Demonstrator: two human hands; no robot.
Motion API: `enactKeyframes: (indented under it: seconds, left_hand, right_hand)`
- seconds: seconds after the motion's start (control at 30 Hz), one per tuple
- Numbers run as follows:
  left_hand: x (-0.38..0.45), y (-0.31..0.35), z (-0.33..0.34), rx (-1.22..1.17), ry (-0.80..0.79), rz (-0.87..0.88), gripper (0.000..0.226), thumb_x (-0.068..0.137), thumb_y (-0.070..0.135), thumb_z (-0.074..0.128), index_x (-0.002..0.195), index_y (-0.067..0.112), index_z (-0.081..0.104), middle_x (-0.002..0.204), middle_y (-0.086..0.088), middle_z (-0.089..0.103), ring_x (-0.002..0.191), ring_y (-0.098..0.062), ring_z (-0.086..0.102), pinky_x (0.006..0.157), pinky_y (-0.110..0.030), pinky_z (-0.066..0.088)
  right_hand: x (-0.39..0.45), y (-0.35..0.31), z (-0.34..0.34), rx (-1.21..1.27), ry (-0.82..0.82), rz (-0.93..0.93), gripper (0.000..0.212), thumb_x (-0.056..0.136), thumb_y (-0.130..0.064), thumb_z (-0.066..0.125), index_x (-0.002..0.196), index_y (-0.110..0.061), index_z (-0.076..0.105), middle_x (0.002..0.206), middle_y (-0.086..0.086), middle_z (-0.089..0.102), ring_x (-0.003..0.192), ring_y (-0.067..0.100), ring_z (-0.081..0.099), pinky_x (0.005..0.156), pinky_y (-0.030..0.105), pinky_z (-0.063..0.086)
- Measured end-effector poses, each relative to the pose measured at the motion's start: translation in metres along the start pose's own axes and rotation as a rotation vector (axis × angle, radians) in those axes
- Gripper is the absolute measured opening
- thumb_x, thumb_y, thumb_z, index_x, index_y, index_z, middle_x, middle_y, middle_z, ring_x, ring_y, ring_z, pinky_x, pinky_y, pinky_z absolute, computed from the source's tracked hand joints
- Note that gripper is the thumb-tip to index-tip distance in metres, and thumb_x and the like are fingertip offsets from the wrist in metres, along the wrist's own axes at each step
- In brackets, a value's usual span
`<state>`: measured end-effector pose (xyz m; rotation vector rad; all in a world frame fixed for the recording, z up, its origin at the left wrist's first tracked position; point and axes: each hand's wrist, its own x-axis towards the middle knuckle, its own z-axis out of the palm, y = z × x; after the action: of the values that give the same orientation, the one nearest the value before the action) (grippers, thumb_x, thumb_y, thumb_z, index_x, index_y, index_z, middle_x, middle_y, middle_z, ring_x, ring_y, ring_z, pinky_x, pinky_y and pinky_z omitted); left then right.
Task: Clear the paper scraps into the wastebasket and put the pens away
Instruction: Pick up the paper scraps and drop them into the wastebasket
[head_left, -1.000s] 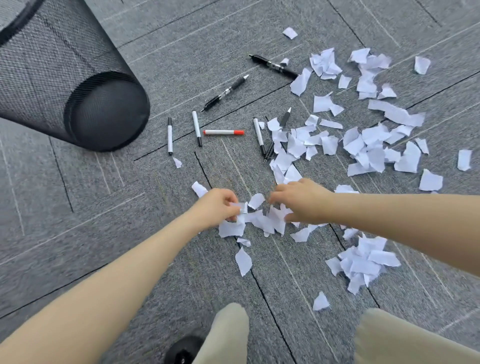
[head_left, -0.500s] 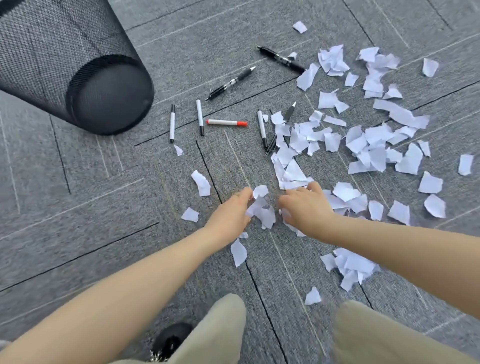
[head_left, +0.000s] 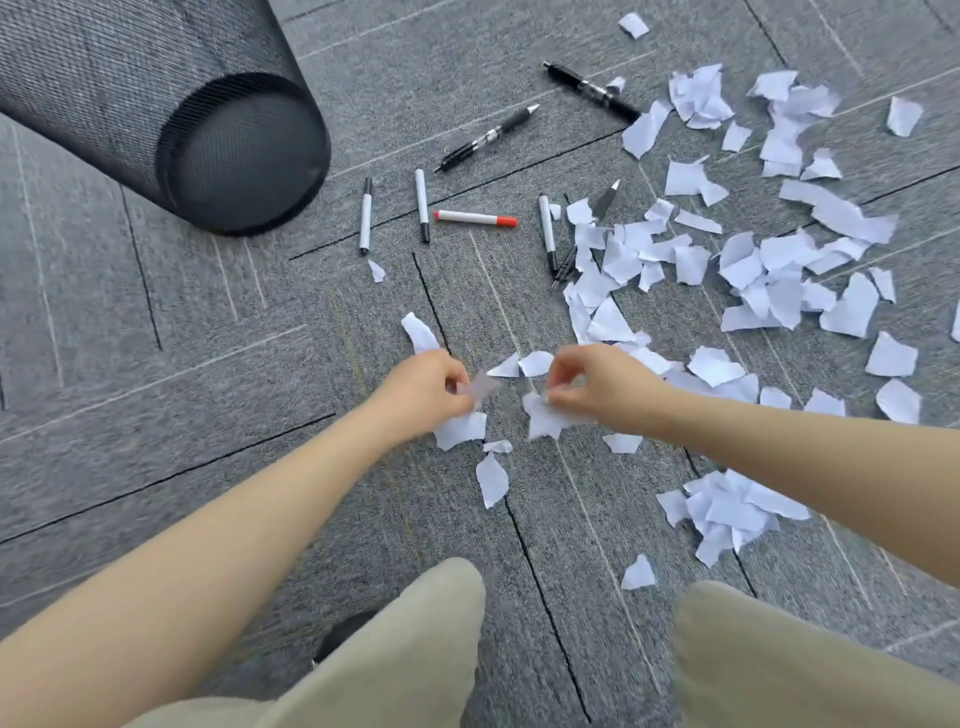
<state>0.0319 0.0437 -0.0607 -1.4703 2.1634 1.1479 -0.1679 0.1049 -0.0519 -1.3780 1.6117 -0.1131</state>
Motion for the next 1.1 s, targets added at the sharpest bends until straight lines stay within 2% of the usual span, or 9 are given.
enactKeyframes:
  seconds: [0.1,0.23,0.3,0.47,0.6,0.8,0.9,1.0,1.1]
  left_hand:
    - [-0.014,-0.01,0.015,0.168,-0.032,0.072,0.019,0.087,0.032,0.062,0.075,0.017,0.061,0.11,0.001,0.052,0.091,-0.015,0.052,0.082,-0.031,0.046]
    - [-0.021,-0.014,0.032,0.258,0.024,0.112,0.014,0.09,0.022,0.058,0.082,0.01,0.055,0.103,-0.001,0.045,0.079,-0.017,0.047,0.067,-0.03,0.039]
    - [-0.022,-0.018,0.034,0.212,0.038,0.081,0.011,0.089,0.014,0.057,0.086,0.013,0.046,0.093,0.001,0.041,0.079,-0.021,0.048,0.064,-0.032,0.039]
    - [-0.026,-0.013,0.036,0.119,0.036,0.01,0.022,0.087,0.002,0.05,0.104,0.01,0.039,0.075,-0.002,0.041,0.069,-0.026,0.043,0.057,-0.034,0.032]
    - [-0.02,-0.011,0.037,0.139,0.017,-0.008,0.012,0.087,0.0,0.044,0.089,0.011,0.041,0.069,-0.003,0.043,0.068,-0.028,0.045,0.058,-0.034,0.032]
    - [-0.011,0.005,0.015,-0.05,-0.037,0.02,0.006,0.088,0.018,0.059,0.084,0.016,0.055,0.078,0.002,0.054,0.063,-0.015,0.048,0.054,-0.025,0.038]
    - [-0.017,0.012,0.028,-0.056,-0.156,0.094,0.009,0.086,0.024,0.063,0.089,0.018,0.058,0.102,-0.002,0.053,0.086,-0.016,0.051,0.074,-0.026,0.041]
    - [-0.029,0.014,0.053,0.153,-0.117,0.234,0.016,0.088,0.028,0.06,0.092,0.013,0.065,0.126,-0.001,0.049,0.113,-0.02,0.046,0.095,-0.034,0.039]
    - [-0.033,0.005,0.07,0.48,-0.009,0.414,0.014,0.091,0.019,0.054,0.097,0.01,0.062,0.123,-0.005,0.049,0.109,-0.026,0.047,0.083,-0.038,0.042]
  right_hand:
    - [0.0,0.002,0.018,-0.281,-0.032,-0.03,0.01,0.086,-0.023,0.062,0.091,-0.015,0.059,0.109,0.005,0.06,0.1,0.023,0.058,0.087,0.036,0.047]
    - [0.001,0.005,0.032,-0.582,0.014,-0.074,0.043,0.084,-0.026,0.064,0.123,-0.019,0.047,0.125,0.004,0.049,0.113,0.026,0.05,0.094,0.039,0.044]
    - [0.004,0.007,0.035,-0.6,0.042,-0.076,0.05,0.084,-0.028,0.065,0.128,-0.021,0.042,0.126,0.003,0.049,0.115,0.026,0.05,0.095,0.039,0.042]
    - [0.01,0.008,0.032,-0.709,0.109,-0.056,0.04,0.085,-0.027,0.064,0.12,-0.022,0.046,0.116,0.001,0.059,0.107,0.024,0.056,0.099,0.043,0.029]
    - [0.011,0.009,0.032,-0.845,0.111,-0.093,0.033,0.085,-0.014,0.062,0.115,-0.021,0.051,0.11,0.001,0.06,0.104,0.024,0.057,0.103,0.043,0.024]
    - [0.002,0.018,0.032,-0.826,0.077,-0.145,0.031,0.088,-0.023,0.059,0.117,-0.021,0.051,0.122,0.004,0.047,0.113,0.025,0.047,0.093,0.039,0.034]
    - [0.003,0.013,0.025,-0.769,0.034,-0.117,0.031,0.089,-0.027,0.057,0.12,-0.021,0.053,0.123,0.004,0.05,0.115,0.026,0.049,0.094,0.038,0.034]
    - [0.002,0.011,0.022,-0.723,0.018,-0.09,0.03,0.089,-0.025,0.056,0.119,-0.02,0.054,0.121,0.002,0.055,0.117,0.025,0.051,0.094,0.039,0.035]
    - [-0.003,0.015,0.025,-0.708,0.011,-0.083,0.037,0.089,-0.025,0.057,0.124,-0.019,0.049,0.125,0.003,0.053,0.119,0.025,0.048,0.096,0.038,0.036]
